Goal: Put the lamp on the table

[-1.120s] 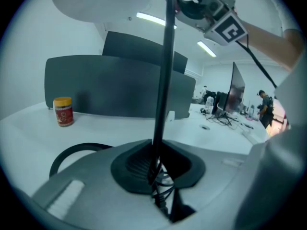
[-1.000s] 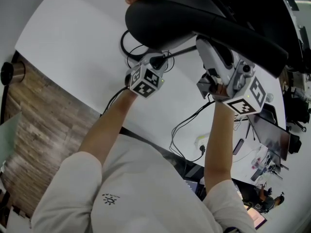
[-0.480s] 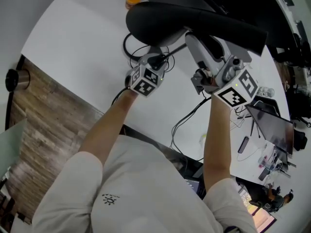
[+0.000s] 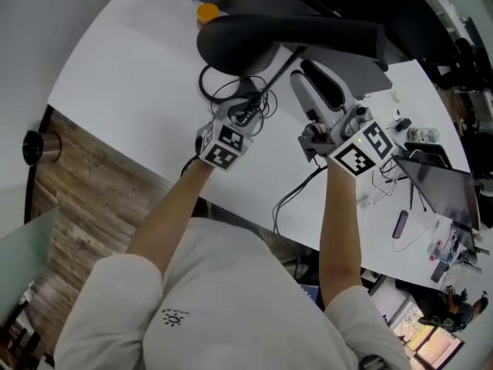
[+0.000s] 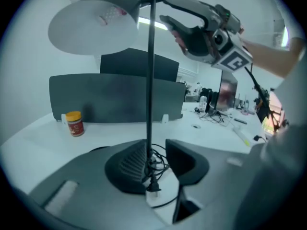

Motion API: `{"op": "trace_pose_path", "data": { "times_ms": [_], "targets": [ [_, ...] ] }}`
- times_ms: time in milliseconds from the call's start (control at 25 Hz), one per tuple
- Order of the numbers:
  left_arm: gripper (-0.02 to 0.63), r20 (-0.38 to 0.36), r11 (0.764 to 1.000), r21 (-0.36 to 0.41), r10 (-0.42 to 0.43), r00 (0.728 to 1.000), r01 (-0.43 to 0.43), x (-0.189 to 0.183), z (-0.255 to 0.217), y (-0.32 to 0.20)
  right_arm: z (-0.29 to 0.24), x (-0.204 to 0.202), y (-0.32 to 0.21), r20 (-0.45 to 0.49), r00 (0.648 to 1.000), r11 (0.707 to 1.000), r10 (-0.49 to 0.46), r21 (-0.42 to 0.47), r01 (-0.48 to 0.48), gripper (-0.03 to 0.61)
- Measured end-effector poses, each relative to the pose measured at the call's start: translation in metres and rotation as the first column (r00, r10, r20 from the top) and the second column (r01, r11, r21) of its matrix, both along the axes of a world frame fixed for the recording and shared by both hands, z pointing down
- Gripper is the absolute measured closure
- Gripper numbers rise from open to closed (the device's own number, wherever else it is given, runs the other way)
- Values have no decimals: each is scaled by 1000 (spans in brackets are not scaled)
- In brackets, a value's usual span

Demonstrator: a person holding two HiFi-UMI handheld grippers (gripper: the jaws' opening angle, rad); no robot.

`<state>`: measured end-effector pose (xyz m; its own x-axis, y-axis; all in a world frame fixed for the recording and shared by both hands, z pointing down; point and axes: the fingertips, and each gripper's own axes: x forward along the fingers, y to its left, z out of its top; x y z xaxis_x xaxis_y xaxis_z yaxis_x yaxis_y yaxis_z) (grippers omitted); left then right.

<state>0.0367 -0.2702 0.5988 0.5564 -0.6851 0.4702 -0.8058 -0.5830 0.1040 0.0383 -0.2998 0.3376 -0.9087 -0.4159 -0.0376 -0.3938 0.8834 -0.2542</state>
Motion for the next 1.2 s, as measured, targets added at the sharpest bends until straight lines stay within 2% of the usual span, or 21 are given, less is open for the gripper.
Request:
{"op": "trace_pose_path", "data": {
  "times_ms": [200,360,520,840,920,1120,1200],
  "targets": [
    [504,4,999,35,7,1000,-7,-6,-28,19,8,14,23,51,997,997,55,-50,-52,445],
    [517,23,994,97,46,999,-48,-11,-70,32,12,24,42,73,990,990,121,-76,-116,446],
    [532,29,990,124,60,998,-63,-22,-94,46,15,27,64,88,986,987,140,-88,-132,446],
    [573,42,984,150,92,995,-98,-38,-129,72,18,21,114,10,994,993,108,-41,-108,457],
    [592,38,979,175,98,994,-103,-42,-141,78,18,22,125,-3,994,993,114,-24,-114,512],
    [609,38,971,216,99,994,-105,-55,-164,92,19,27,139,2,992,992,127,-23,-127,522],
    [618,30,971,221,89,996,-93,-60,-170,96,22,30,142,-7,991,991,132,-24,-132,545]
  ]
}}
